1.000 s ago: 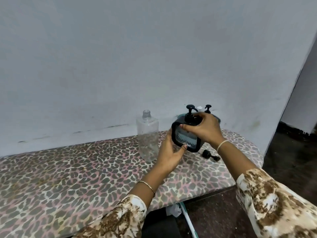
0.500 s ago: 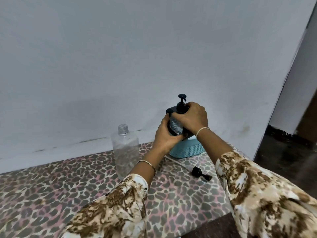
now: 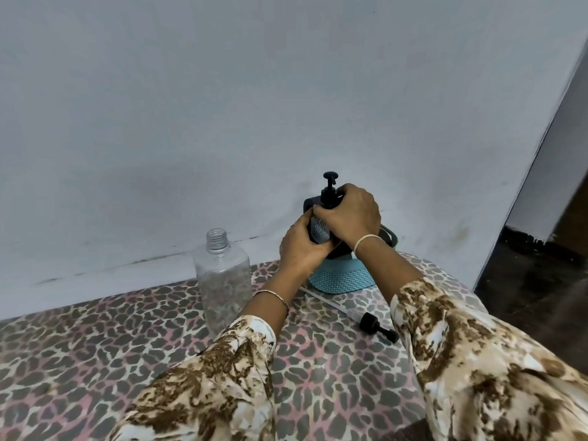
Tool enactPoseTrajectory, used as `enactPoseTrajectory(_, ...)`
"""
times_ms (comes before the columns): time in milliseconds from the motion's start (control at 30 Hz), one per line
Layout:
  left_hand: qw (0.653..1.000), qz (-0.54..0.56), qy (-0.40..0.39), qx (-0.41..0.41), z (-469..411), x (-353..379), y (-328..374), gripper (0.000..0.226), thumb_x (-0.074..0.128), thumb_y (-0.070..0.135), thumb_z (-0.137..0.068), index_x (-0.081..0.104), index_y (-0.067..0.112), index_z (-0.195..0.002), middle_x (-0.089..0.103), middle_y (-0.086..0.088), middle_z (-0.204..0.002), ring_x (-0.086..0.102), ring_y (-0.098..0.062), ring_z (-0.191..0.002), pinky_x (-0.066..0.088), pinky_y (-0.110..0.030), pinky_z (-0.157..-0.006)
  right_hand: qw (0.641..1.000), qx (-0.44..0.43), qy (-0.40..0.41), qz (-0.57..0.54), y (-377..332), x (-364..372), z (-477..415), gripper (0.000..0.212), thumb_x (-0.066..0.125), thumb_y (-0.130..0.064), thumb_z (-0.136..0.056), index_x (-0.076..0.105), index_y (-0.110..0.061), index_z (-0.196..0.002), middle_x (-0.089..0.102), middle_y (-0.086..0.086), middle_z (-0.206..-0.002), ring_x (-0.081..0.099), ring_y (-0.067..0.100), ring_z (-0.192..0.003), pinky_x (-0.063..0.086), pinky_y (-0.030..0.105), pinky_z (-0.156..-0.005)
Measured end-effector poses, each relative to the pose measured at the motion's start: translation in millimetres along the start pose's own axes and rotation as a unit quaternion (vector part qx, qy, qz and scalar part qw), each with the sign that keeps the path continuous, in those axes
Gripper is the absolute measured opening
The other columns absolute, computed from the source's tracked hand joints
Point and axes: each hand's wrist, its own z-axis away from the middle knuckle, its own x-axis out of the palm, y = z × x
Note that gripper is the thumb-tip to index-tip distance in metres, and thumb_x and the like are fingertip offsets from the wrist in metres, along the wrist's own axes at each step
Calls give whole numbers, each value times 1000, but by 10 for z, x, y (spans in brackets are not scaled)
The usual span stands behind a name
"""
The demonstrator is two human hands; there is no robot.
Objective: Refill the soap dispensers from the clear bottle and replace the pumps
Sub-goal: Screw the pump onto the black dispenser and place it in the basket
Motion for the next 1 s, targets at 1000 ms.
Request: enactPoseTrajectory(1000, 991, -128, -35, -24, -112, 252, -613, 73, 54, 46, -82, 32, 25, -148, 38, 2, -152, 30, -21, -142, 30, -51, -113, 999, -33, 7, 42, 466, 293, 365, 43, 69, -52, -73, 69, -13, -91, 67, 4, -94, 62, 24, -92, 51, 33, -74)
